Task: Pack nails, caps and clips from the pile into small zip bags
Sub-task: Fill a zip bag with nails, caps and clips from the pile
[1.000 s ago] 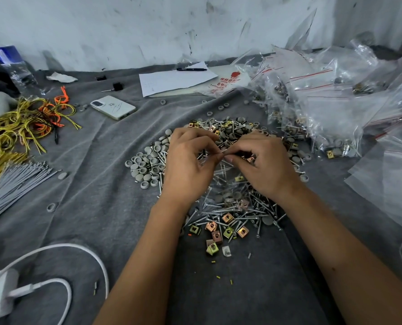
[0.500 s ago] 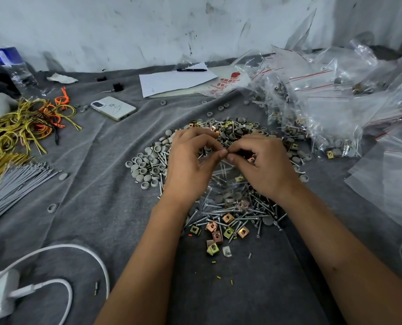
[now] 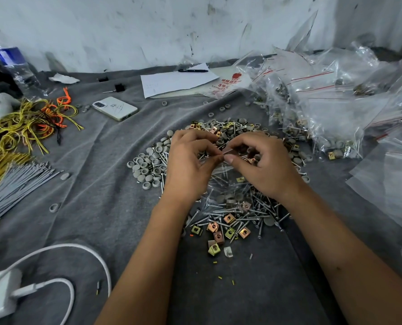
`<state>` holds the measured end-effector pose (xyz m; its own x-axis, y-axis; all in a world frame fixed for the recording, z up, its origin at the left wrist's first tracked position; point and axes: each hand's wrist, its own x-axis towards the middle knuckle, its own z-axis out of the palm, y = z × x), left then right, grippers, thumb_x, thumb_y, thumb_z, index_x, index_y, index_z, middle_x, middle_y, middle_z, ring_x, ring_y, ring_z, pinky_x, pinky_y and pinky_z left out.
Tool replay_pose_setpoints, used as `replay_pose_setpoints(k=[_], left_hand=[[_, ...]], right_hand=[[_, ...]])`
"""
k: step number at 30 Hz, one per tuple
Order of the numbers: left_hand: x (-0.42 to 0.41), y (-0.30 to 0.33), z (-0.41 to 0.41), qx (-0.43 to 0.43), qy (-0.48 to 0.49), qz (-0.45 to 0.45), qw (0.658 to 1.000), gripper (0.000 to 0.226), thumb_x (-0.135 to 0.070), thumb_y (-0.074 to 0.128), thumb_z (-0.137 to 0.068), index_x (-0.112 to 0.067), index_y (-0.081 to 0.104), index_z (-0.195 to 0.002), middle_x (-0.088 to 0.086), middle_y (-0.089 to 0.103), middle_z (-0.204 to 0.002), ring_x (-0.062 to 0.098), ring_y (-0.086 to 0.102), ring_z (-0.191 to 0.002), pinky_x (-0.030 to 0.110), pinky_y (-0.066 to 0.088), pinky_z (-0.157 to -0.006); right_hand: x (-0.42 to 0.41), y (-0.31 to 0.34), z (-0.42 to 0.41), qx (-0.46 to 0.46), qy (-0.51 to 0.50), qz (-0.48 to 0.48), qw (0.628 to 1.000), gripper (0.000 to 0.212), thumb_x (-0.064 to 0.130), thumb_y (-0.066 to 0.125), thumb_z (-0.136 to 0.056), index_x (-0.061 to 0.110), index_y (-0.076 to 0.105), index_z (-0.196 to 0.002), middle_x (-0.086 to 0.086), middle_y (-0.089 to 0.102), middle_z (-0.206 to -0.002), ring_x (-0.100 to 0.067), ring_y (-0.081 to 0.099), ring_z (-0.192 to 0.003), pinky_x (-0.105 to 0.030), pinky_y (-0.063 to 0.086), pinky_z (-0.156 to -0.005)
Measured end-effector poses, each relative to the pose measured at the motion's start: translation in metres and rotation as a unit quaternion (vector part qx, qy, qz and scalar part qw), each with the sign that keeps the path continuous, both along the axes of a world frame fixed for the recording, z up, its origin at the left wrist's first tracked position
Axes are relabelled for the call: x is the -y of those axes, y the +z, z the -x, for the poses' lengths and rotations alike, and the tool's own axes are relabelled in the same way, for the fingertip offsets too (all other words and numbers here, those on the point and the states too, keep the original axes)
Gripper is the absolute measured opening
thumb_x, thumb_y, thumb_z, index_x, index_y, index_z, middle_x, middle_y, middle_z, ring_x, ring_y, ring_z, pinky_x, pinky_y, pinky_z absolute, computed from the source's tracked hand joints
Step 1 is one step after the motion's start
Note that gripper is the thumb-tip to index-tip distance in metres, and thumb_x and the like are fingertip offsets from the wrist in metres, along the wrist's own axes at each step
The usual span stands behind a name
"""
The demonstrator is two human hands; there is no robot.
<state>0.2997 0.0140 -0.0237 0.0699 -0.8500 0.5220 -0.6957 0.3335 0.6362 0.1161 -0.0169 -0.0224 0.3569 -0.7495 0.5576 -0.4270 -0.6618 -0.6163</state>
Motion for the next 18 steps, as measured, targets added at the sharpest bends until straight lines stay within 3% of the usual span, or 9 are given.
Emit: replay_pose_setpoints(k=[4, 8, 15, 18], left_hand=[[-0.0007, 0.0001, 0.0019, -0.002, -0.008, -0.005, 1.000, 0.006, -0.023, 0.086, -0.083, -0.022, 0.081, -0.083, -0.013, 0.070, -0.109, 0.012, 0.050, -0.115, 0.023, 0.037, -0.096], [-0.0003, 0.0026, 0.0001, -0.024, 0.008, -0.021, 0.999, 0.006, -0.026, 0.085, -0.084, -0.025, 0.079, -0.082, -0.016, 0.070, -0.111, 0.009, 0.050, -0.114, 0.016, 0.033, -0.094], [-0.0005, 0.0050, -0.0044, -0.073, 0.017, -0.051, 0.996, 0.017, -0.017, 0.082, -0.087, -0.030, 0.073, -0.081, -0.012, 0.071, -0.115, 0.016, 0.057, -0.118, 0.049, 0.041, -0.109], [0.0009, 0.0052, -0.0062, -0.117, 0.014, -0.071, 0.991, 0.011, -0.016, 0.082, -0.087, -0.023, 0.076, -0.082, -0.012, 0.070, -0.117, 0.018, 0.059, -0.121, 0.052, 0.045, -0.107]], right_hand=[[0.0020, 0.0005, 0.0000, 0.011, -0.008, 0.004, 1.000, 0.007, 0.014, 0.079, -0.088, 0.015, 0.077, -0.094, 0.010, 0.069, -0.090, -0.010, 0.062, -0.092, -0.021, 0.046, -0.078], [0.0030, 0.0005, 0.0008, 0.030, -0.031, -0.006, 0.999, 0.005, 0.011, 0.078, -0.088, 0.015, 0.077, -0.092, 0.008, 0.068, -0.088, -0.005, 0.062, -0.086, -0.014, 0.044, -0.074], [0.0063, 0.0024, 0.0066, 0.072, -0.073, -0.041, 0.994, 0.004, 0.010, 0.076, -0.090, 0.012, 0.076, -0.094, 0.007, 0.067, -0.087, 0.003, 0.057, -0.076, -0.010, 0.041, -0.067], [0.0063, 0.0025, 0.0078, 0.084, -0.078, -0.051, 0.992, 0.005, 0.008, 0.075, -0.091, 0.012, 0.075, -0.094, 0.011, 0.066, -0.084, 0.007, 0.056, -0.074, -0.006, 0.039, -0.064]])
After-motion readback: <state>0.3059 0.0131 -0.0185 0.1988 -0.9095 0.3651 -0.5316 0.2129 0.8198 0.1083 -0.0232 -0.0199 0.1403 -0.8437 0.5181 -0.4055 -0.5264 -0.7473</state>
